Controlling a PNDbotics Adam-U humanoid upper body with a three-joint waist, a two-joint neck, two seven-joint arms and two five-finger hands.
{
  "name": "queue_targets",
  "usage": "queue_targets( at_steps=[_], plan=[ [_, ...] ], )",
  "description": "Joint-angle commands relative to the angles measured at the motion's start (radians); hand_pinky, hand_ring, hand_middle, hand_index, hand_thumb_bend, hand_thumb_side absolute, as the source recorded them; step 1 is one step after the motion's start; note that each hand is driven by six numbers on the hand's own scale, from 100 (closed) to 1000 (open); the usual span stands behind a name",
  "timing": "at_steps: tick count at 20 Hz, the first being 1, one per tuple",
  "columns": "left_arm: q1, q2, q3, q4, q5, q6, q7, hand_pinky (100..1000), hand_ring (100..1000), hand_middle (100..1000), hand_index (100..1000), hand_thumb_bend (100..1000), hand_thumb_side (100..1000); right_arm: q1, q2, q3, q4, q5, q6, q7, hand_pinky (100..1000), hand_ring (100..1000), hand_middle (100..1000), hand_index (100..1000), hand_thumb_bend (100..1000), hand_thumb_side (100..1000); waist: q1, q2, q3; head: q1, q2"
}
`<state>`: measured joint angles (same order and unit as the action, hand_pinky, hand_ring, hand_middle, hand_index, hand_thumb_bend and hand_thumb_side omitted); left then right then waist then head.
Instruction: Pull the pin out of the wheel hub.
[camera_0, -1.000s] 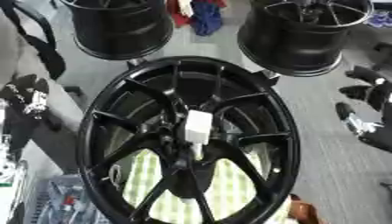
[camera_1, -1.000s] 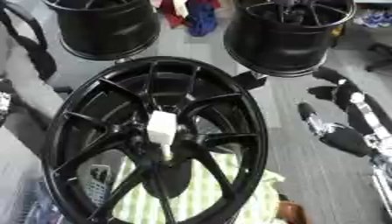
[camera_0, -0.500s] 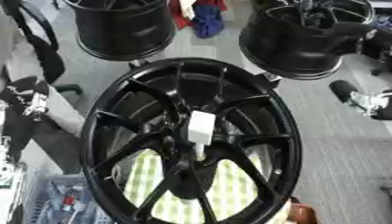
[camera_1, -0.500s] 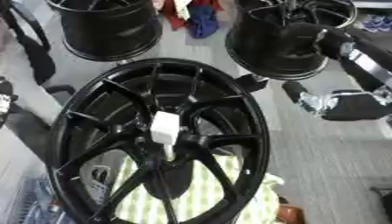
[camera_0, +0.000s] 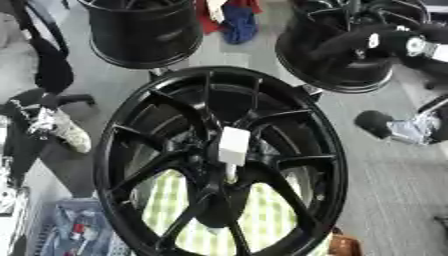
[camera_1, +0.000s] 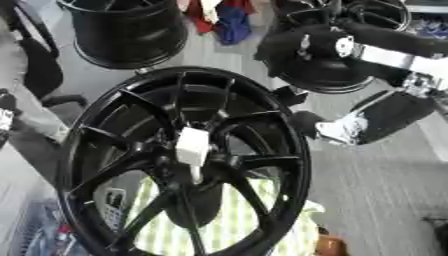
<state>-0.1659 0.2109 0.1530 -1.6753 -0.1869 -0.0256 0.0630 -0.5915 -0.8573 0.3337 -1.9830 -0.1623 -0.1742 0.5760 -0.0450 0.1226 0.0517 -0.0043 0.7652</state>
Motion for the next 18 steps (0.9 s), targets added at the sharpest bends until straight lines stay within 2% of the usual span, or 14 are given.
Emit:
queue_targets(
  at_steps=[1, 10, 18],
  plan=[
    [-0.004, 0.029, -0.002, -0.016, -0.005, -0.002, -0.004, 554, 658, 680, 797, 305, 623, -0.051, 0.002, 0.023, -0.017, -0.014, 0.006, 0.066, 824, 805, 893, 974, 237, 417, 0.001, -0.015, 0.002, 0.0, 0.005],
    [-0.007, 0.028, -0.006, -0.016, -0.006, -0.003, -0.009, 553, 660, 682, 797, 302, 624, -0.155, 0.105, 0.117, 0.022, 0.028, 0.041, 0.218, 823, 808, 895, 977, 220, 429, -0.002, -0.013, 0.009, -0.005, 0.005],
    [-0.009, 0.023, -0.009, -0.015, -0.006, -0.003, -0.012, 553, 662, 683, 797, 298, 626, -0.211, 0.196, 0.142, 0.093, 0.107, 0.005, 0.247, 822, 814, 901, 980, 217, 422, 0.0, -0.01, 0.012, -0.01, 0.005]
  ],
)
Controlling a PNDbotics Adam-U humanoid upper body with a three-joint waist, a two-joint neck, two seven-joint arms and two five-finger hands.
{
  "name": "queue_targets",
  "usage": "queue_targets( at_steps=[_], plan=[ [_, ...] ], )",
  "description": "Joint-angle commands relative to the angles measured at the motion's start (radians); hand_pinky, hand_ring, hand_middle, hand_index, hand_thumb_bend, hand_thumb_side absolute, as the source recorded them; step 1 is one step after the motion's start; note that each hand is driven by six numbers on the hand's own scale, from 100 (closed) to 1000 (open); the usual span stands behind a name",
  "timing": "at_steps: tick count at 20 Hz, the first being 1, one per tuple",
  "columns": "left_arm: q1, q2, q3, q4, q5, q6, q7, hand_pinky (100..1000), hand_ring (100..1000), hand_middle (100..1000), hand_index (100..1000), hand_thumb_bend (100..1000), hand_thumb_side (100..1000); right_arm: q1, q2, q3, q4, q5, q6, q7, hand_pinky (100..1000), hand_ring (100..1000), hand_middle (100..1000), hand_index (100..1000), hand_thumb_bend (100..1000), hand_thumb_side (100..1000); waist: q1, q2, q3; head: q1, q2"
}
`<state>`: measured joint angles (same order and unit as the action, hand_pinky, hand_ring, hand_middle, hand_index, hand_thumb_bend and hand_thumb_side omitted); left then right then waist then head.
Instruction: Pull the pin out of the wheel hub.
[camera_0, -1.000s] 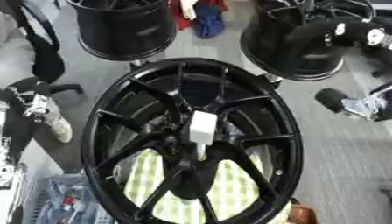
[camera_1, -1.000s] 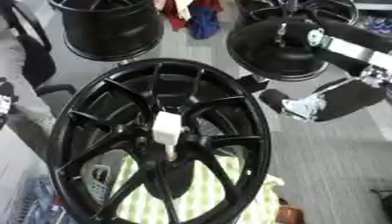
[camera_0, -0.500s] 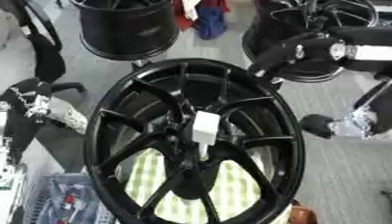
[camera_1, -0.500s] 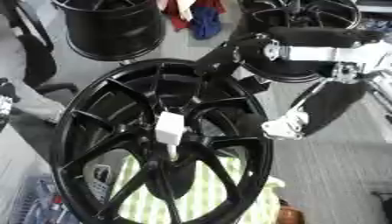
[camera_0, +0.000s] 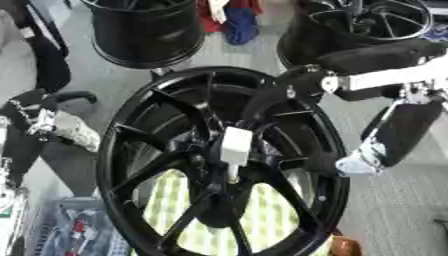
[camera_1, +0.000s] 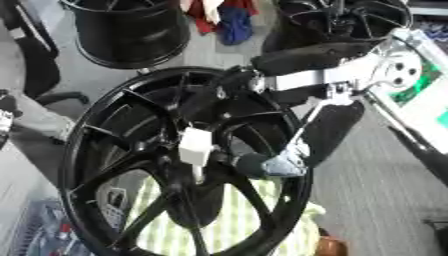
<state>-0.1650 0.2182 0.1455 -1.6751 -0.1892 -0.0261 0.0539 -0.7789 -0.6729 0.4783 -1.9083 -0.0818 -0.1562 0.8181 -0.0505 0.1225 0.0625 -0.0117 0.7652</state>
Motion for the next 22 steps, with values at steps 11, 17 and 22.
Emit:
queue_targets(
  at_steps=[11, 17, 22],
  plan=[
    [-0.011, 0.013, -0.002, -0.015, -0.004, -0.003, -0.004, 552, 664, 684, 798, 297, 626, -0.044, 0.096, 0.029, 0.121, 0.131, -0.076, 0.028, 819, 815, 899, 980, 214, 424, 0.005, -0.007, 0.006, -0.009, 0.005],
    [-0.011, 0.011, -0.002, -0.015, -0.005, -0.003, -0.004, 552, 666, 685, 798, 295, 626, -0.043, 0.134, 0.034, 0.165, 0.206, -0.116, 0.035, 816, 816, 896, 978, 208, 425, 0.007, -0.006, 0.006, -0.01, 0.005],
    [-0.01, 0.008, -0.004, -0.015, -0.005, -0.003, -0.006, 552, 666, 686, 798, 295, 627, -0.044, 0.168, 0.037, 0.221, 0.257, -0.143, 0.026, 815, 815, 896, 978, 210, 427, 0.009, -0.006, 0.006, -0.014, 0.005]
  ],
)
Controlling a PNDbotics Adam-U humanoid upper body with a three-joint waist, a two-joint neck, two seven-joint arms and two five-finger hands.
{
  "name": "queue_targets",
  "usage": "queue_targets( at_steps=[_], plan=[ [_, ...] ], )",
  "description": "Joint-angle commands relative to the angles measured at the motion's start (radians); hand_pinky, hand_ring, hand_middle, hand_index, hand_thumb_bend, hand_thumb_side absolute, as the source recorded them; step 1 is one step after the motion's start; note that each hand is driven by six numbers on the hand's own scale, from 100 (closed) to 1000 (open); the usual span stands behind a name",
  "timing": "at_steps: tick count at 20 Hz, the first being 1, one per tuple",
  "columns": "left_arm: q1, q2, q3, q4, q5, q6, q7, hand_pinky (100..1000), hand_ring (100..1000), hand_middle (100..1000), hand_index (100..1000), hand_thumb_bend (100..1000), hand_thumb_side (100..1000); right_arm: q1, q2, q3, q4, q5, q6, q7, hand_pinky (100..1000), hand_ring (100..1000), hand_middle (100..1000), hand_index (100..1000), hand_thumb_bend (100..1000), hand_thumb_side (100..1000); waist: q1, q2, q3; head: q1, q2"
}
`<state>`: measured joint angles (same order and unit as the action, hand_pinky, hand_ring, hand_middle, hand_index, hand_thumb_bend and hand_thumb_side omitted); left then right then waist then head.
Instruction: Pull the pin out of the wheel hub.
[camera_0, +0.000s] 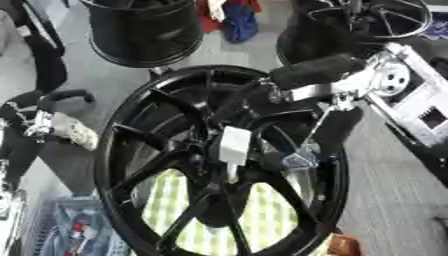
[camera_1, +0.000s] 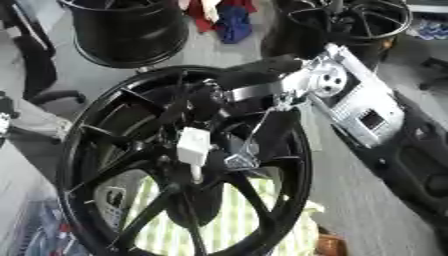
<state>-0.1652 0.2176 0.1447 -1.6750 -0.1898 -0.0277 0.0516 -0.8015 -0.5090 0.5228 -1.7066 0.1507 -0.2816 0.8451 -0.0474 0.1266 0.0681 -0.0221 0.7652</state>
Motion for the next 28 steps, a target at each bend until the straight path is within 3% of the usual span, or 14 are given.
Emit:
queue_targets(
  at_steps=[1, 15, 28],
  plan=[
    [-0.01, 0.009, -0.003, -0.015, -0.004, -0.002, -0.004, 552, 667, 686, 798, 294, 626, -0.022, 0.009, -0.006, 0.029, 0.031, -0.022, -0.002, 814, 816, 895, 978, 209, 427, 0.006, -0.01, 0.001, -0.004, 0.005],
    [-0.01, 0.008, -0.002, -0.015, -0.004, -0.002, -0.004, 552, 671, 689, 798, 293, 628, -0.024, 0.049, 0.007, 0.094, 0.109, -0.065, -0.009, 808, 816, 890, 967, 206, 433, 0.007, -0.008, 0.002, -0.009, 0.005],
    [-0.012, 0.008, -0.003, -0.014, -0.004, -0.002, -0.005, 552, 675, 691, 799, 290, 629, -0.016, 0.062, 0.02, 0.097, 0.144, -0.084, 0.021, 785, 794, 866, 945, 193, 426, 0.006, -0.007, 0.002, -0.01, 0.005]
  ],
)
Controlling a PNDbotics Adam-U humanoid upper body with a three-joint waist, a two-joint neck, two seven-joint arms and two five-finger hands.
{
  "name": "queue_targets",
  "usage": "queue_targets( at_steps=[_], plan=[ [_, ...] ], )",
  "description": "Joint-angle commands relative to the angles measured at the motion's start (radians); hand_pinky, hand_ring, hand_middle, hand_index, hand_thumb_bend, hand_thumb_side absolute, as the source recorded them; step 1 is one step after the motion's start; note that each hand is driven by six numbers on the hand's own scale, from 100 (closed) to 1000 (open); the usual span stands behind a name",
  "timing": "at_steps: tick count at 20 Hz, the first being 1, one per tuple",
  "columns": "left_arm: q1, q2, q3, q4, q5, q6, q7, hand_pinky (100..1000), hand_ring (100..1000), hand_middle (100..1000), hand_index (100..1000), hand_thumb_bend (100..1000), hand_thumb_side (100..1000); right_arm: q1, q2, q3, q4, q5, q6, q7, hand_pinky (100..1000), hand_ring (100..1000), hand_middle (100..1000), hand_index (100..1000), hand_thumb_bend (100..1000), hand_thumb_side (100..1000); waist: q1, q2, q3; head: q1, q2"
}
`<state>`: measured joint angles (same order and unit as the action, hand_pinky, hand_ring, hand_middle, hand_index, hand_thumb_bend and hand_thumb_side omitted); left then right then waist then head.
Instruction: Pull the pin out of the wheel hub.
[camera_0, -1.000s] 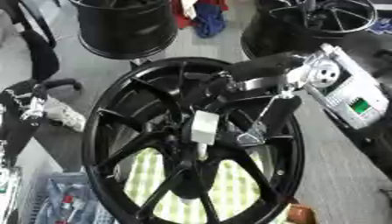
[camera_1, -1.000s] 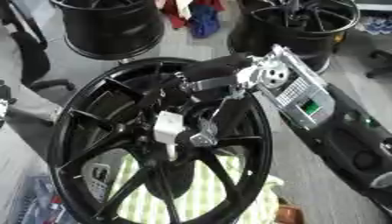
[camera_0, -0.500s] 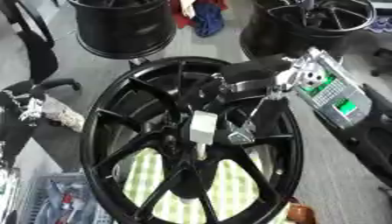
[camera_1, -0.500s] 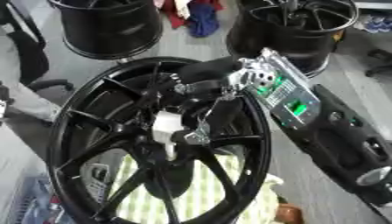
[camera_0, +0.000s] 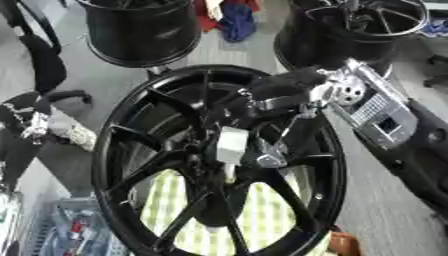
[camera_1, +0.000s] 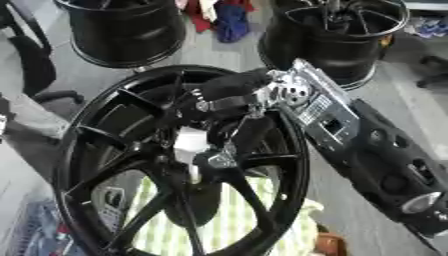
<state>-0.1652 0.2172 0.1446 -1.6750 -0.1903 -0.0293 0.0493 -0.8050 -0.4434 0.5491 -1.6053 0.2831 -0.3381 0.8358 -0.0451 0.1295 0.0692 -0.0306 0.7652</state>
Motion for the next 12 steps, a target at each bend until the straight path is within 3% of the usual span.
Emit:
queue_targets(
  at_steps=[1, 12],
  plan=[
    [-0.012, 0.008, -0.002, -0.014, -0.003, 0.0, -0.003, 552, 675, 691, 799, 290, 629, -0.012, -0.002, -0.006, -0.002, 0.016, -0.029, 0.031, 784, 793, 865, 944, 189, 422, 0.003, -0.01, 0.001, -0.002, 0.005],
    [-0.013, 0.008, -0.003, -0.014, -0.001, 0.0, -0.004, 551, 679, 692, 799, 286, 630, -0.008, 0.017, 0.002, 0.038, 0.057, -0.048, 0.033, 749, 757, 838, 923, 143, 382, 0.003, -0.011, 0.004, -0.003, 0.005]
  ],
)
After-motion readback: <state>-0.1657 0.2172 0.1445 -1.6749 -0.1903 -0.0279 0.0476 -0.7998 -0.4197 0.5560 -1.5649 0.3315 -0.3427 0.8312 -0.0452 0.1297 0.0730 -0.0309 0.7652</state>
